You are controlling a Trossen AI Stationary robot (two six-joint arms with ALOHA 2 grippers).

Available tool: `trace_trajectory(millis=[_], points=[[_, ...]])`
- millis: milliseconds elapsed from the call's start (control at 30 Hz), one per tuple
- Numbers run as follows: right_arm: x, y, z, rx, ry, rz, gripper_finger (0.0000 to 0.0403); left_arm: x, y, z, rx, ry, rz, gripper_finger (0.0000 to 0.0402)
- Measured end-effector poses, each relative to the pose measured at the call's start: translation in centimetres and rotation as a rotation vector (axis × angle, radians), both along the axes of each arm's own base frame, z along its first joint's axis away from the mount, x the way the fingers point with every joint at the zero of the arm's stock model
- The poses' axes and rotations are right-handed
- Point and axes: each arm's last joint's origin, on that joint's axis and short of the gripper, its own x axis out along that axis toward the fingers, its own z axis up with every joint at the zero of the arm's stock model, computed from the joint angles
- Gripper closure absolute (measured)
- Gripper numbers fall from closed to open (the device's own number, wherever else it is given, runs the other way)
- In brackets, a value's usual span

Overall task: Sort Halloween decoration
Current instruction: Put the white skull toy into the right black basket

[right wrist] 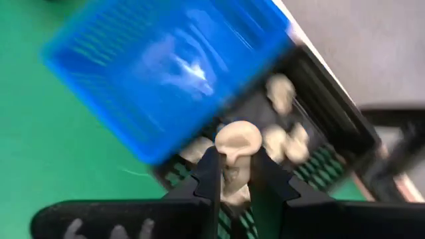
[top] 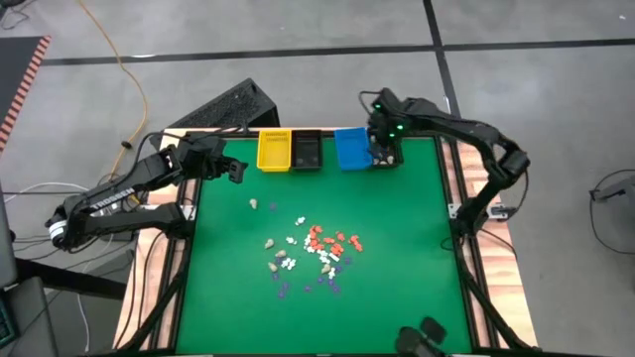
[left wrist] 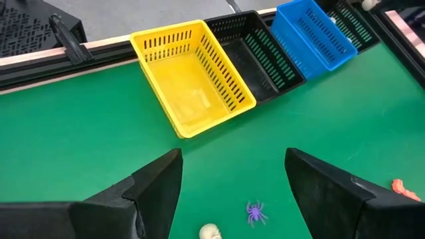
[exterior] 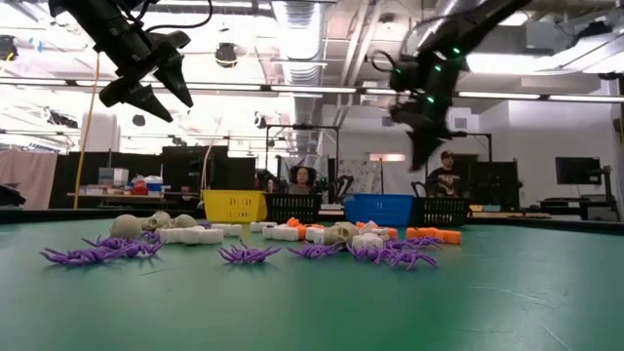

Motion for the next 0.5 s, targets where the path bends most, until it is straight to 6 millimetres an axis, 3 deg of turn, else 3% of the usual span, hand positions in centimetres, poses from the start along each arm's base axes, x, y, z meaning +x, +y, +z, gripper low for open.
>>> trace_trajectory(millis=[133, 500], points=[[-1.27, -0.39, -0.31, -0.014, -0.010, -0.048, 0.0281, -0.03, 0.04, 0.00, 0.006, 0.003, 0.016, 0.0145], [-1.29, -0.53, -0.43, 0.002, -0.026, -0.030, 0.0175, -0.04, 0.05, 0.01, 0.008, 0.004, 0.019, 0.0145]])
